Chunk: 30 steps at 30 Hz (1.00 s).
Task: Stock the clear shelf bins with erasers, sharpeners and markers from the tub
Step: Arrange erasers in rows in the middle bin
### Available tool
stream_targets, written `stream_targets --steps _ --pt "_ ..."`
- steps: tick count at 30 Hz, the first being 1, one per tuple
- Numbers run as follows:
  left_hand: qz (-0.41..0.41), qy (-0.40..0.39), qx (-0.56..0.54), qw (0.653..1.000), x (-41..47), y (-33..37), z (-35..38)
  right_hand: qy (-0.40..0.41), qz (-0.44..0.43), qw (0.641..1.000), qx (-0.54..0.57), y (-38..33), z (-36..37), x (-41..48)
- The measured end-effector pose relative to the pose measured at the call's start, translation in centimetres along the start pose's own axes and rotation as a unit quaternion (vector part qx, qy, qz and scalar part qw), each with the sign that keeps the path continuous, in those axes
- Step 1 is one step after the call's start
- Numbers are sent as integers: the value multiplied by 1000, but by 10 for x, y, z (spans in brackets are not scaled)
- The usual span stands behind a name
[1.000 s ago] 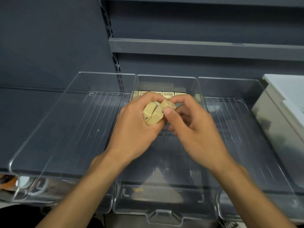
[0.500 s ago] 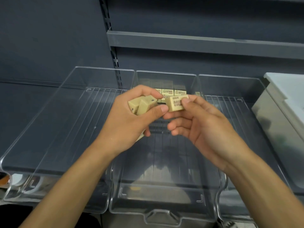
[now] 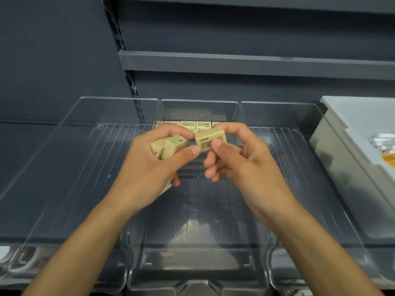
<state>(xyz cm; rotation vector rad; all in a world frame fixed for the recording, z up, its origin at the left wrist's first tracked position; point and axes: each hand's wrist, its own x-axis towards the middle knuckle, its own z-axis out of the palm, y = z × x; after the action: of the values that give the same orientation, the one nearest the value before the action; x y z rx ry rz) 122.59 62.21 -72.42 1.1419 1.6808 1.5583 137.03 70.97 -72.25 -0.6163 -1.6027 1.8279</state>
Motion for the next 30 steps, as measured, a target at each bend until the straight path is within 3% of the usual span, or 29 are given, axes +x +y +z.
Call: stream_targets --steps 8,12,16,25,30 --pt "-12 -28 -3 1000 -1 2 1 -8 16 999 31 2 -2 1" --pt "-9 -85 12 996 -4 6 2 -4 -4 999 -53 2 -2 1" --pt "0 -84 24 996 -4 5 3 -42 22 995 -90 3 0 0" --pt "-7 -70 43 997 0 -3 6 52 -40 992 -106 9 -4 3" --pt "-10 -44 66 997 1 -7 6 68 -74 970 -223 2 -15 7"
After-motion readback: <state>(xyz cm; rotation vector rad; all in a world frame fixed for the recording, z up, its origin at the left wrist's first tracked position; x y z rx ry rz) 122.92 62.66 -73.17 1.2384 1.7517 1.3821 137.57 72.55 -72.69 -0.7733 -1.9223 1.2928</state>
